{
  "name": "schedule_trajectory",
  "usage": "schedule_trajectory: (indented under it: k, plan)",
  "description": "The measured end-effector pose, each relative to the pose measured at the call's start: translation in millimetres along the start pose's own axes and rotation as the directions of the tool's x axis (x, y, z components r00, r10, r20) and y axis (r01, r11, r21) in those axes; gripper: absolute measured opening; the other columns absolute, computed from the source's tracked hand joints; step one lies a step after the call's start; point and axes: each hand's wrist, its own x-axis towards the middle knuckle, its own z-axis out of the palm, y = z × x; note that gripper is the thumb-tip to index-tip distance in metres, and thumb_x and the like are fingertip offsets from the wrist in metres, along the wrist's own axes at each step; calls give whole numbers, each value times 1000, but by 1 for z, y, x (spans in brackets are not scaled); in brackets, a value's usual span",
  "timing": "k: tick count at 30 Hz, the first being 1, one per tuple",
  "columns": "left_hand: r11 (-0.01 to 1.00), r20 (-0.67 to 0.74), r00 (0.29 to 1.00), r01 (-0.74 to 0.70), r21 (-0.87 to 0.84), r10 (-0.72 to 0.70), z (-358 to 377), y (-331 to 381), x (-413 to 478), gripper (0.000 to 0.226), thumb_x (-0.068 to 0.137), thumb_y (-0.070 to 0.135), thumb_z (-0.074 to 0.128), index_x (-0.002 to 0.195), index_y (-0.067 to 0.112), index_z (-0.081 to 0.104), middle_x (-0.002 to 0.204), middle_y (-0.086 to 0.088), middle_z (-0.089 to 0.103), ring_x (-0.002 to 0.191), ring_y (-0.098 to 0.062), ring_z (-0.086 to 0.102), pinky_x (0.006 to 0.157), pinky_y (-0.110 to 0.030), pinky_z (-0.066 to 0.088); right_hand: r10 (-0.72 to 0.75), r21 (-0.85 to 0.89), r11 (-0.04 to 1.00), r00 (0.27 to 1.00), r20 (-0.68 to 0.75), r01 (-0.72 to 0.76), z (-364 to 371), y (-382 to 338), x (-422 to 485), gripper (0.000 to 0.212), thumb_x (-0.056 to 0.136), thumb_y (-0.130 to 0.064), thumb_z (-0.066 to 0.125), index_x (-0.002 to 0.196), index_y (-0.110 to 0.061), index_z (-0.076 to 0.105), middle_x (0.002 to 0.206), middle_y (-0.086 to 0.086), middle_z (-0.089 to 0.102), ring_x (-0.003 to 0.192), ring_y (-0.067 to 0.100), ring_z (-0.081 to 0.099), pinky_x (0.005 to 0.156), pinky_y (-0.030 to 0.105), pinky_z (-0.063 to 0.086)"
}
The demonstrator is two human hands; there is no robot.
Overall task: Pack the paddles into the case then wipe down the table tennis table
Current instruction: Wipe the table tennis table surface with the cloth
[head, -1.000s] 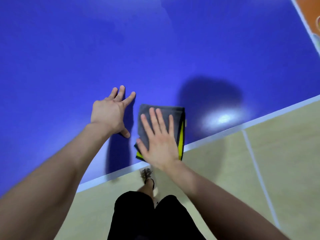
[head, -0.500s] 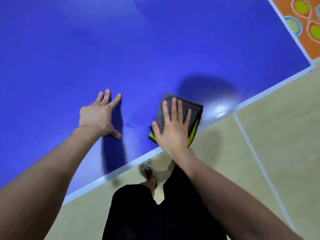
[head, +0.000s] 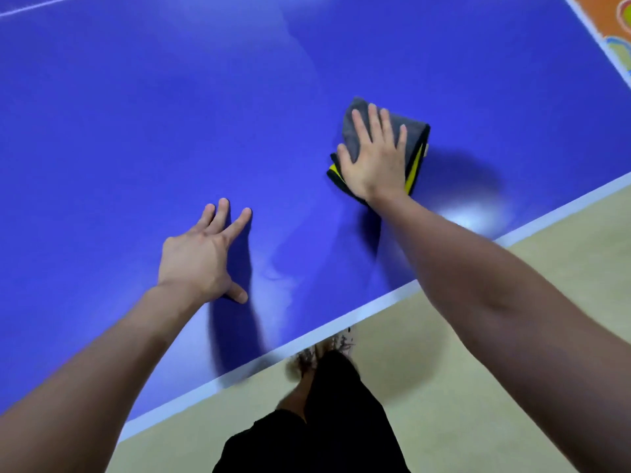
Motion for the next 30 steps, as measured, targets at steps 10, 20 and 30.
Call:
schedule_trajectory:
  k: [10, 20, 30]
  plan:
    - [999, 17, 1000, 3, -38, -2, -13, 5, -2, 166, 47, 82, 90, 165, 47, -20, 179, 8, -13, 166, -13, 4, 76, -34, 48, -709, 158, 705, 683, 175, 692, -17, -48, -141, 72, 109, -52, 51, 173, -27, 29, 183, 4, 13, 170, 23, 7, 135, 60, 11]
    - [991, 64, 997, -28, -129, 36, -41, 0, -1, 141, 67, 75, 86, 167, 47, -8, 179, 10, -7, 165, -12, 8, 96, -31, 51, -196, -9, 980, 980, 35, 196, 18, -71, 111, 77, 106, -60, 34, 172, -22, 30, 182, 10, 19, 169, 27, 13, 134, 62, 9]
    - [893, 6, 964, 248, -375, -266, -116, -83, 137, 123, 67, 50, 99, 167, 36, 28, 169, -2, 34, 155, -27, 32, 108, -48, 51, -901, 231, 423, 378, 214, 876, 3, -37, 54, 73, 108, -56, 50, 173, -29, 30, 183, 0, 13, 170, 21, 5, 136, 56, 8]
